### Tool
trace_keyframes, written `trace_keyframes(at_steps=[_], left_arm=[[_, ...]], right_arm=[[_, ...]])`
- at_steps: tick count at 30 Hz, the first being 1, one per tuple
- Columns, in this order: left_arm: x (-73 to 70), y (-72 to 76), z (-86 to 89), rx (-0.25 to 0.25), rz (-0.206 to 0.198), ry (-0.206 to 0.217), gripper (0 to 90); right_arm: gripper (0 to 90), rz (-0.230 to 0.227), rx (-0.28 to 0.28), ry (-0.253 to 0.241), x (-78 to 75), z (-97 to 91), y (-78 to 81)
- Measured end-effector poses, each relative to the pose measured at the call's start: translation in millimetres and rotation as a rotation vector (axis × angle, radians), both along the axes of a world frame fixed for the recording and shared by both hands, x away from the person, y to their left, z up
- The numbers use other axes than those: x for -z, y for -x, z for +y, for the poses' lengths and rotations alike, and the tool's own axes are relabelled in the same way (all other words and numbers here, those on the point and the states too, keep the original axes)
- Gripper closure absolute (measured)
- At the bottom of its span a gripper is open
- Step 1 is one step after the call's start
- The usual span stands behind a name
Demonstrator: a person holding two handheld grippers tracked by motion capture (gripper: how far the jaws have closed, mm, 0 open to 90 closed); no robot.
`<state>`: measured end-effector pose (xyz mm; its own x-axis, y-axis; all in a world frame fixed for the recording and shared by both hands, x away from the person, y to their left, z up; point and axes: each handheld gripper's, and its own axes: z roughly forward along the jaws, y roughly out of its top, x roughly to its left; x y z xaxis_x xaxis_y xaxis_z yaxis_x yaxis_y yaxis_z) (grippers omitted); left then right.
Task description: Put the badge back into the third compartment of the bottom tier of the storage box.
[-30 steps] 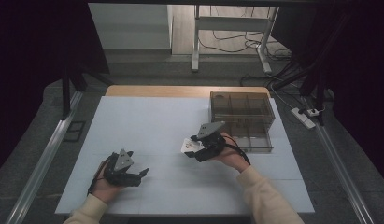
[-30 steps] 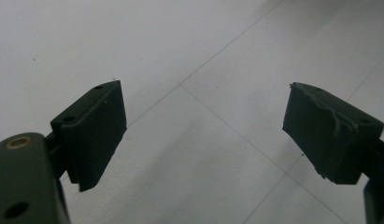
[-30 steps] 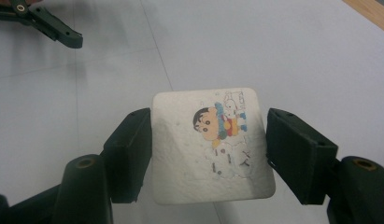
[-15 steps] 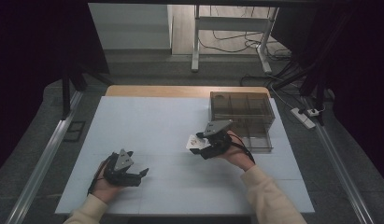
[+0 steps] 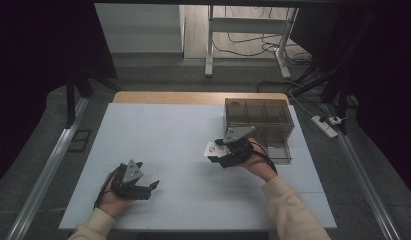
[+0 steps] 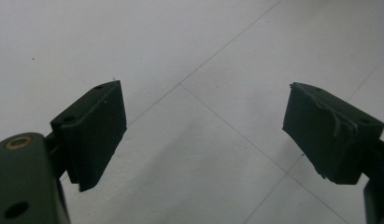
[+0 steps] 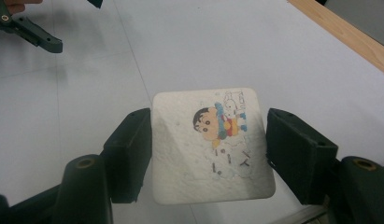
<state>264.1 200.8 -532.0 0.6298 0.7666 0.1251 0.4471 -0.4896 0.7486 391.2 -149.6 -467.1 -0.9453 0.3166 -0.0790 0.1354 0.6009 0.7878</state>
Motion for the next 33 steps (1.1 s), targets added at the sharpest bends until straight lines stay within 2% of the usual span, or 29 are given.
trace_keyframes(at_steps=[33], left_arm=[[0.0, 0.0, 0.2, 0.0, 0.0, -0.002, 13.4]], right_arm=[[32.8, -0.018, 0.041, 0.01, -4.4, -17.9, -6.2]])
